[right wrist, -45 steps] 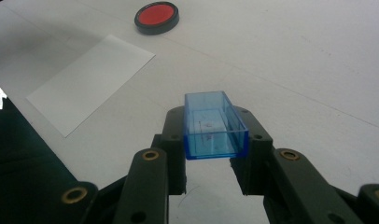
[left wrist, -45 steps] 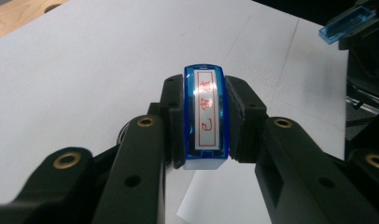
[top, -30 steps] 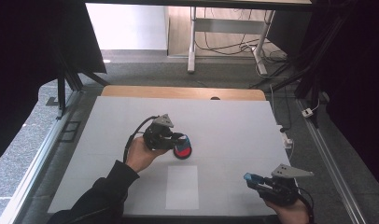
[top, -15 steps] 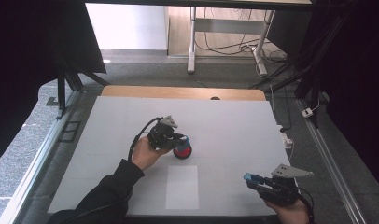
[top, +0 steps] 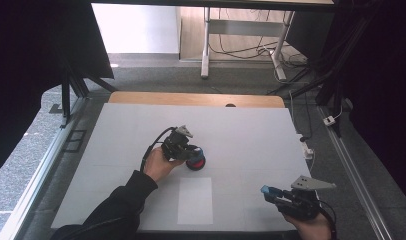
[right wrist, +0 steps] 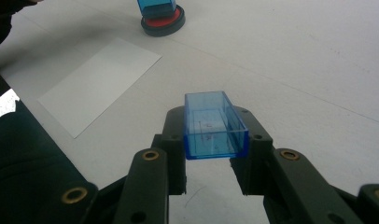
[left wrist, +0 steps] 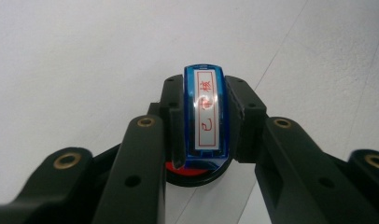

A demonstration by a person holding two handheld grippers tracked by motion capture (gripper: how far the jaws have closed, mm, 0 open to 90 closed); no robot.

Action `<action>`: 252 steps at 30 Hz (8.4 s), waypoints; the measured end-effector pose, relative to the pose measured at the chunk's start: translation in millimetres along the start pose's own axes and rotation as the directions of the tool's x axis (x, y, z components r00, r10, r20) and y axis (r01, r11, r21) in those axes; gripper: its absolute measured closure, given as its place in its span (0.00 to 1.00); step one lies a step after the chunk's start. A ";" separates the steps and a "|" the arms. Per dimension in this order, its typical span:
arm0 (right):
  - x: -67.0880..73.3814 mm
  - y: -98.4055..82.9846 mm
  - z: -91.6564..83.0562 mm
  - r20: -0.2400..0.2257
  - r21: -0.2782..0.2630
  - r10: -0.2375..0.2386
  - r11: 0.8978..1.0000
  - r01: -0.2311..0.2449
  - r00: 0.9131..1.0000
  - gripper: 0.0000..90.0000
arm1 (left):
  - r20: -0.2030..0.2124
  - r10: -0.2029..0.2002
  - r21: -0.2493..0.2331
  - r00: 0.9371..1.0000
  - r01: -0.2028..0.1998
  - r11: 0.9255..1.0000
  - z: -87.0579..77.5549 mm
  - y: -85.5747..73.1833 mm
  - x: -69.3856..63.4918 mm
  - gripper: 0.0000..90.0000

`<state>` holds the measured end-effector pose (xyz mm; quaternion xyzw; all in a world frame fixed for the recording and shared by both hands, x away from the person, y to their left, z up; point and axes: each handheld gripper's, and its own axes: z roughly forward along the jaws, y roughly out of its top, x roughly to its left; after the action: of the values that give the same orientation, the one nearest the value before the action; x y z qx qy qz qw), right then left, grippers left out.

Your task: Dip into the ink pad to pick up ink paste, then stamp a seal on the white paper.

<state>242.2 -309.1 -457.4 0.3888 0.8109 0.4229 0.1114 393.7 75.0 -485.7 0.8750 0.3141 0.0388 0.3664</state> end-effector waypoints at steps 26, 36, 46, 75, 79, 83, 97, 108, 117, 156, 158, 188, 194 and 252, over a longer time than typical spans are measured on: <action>0.3 0.1 0.2 -0.002 0.004 0.000 1.000 0.000 1.000 0.76 | -0.110 0.100 0.059 0.989 -0.094 0.994 3.6 3.8 -21.4 0.79; 0.0 -0.2 0.1 -0.002 0.003 -0.001 1.000 0.001 1.000 0.76 | -0.015 -0.005 0.024 1.000 0.006 1.000 1.4 -0.1 -2.5 0.79; 0.2 -0.1 0.2 -0.001 0.004 -0.001 1.000 0.001 1.000 0.76 | -0.056 0.030 0.032 0.998 -0.028 0.999 2.2 0.8 -10.1 0.79; -0.5 -0.4 -0.9 -0.005 -0.001 0.004 1.000 -0.004 1.000 0.76 | -0.024 0.004 -0.003 1.000 -0.005 1.000 -3.5 1.5 -8.1 0.79; -0.4 -0.5 -1.1 -0.004 -0.002 0.003 1.000 -0.003 1.000 0.76 | -0.004 -0.009 -0.044 1.000 0.009 0.999 -15.7 5.2 -6.3 0.79; -0.5 -0.4 -1.0 -0.007 -0.003 0.005 1.000 -0.005 1.000 0.76 | 0.011 -0.029 -0.053 1.000 0.030 0.998 -20.8 5.6 -3.4 0.79; -0.5 -0.5 -1.0 -0.006 -0.002 0.003 1.000 -0.003 1.000 0.76 | 0.013 -0.076 -0.010 0.997 0.076 0.997 -0.6 -4.3 6.2 0.79; 0.0 -0.4 -0.5 0.000 0.000 -0.002 1.000 0.002 1.000 0.76 | -0.083 0.029 0.031 0.996 -0.026 0.999 1.7 0.0 -11.8 0.79; 0.2 -0.4 -0.3 -0.001 0.000 -0.003 1.000 0.003 1.000 0.76 | -0.141 0.084 0.057 0.986 -0.077 0.995 4.2 2.7 -23.5 0.79; -0.3 -0.8 -1.4 0.000 -0.005 0.001 1.000 -0.001 1.000 0.76 | -0.014 -0.047 -0.035 0.999 0.046 0.998 -6.4 -2.0 -1.5 0.79; -0.4 -0.9 -1.4 0.001 -0.006 0.002 1.000 -0.002 1.000 0.76 | -0.009 -0.051 -0.049 0.999 0.051 0.998 -11.8 -0.4 -1.9 0.79; -0.2 -0.4 -1.5 0.000 -0.010 0.007 1.000 -0.007 1.000 0.76 | 0.067 0.009 -0.136 0.998 0.000 0.991 -61.9 0.0 -28.5 0.79; 0.0 -0.4 -1.8 0.001 -0.012 0.005 1.000 -0.005 1.000 0.76 | 0.073 0.028 -0.139 0.997 -0.018 0.990 -70.2 -3.5 -36.8 0.79; 4.1 0.3 -1.3 0.007 0.002 -0.031 1.000 0.030 1.000 0.76 | 0.145 0.073 -0.076 0.987 -0.063 0.995 -53.2 -43.7 -77.9 0.78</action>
<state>239.0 -306.9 -455.7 0.3779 0.8168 0.4190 0.1201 292.8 86.1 -463.4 0.8721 0.2544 -0.0025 0.4179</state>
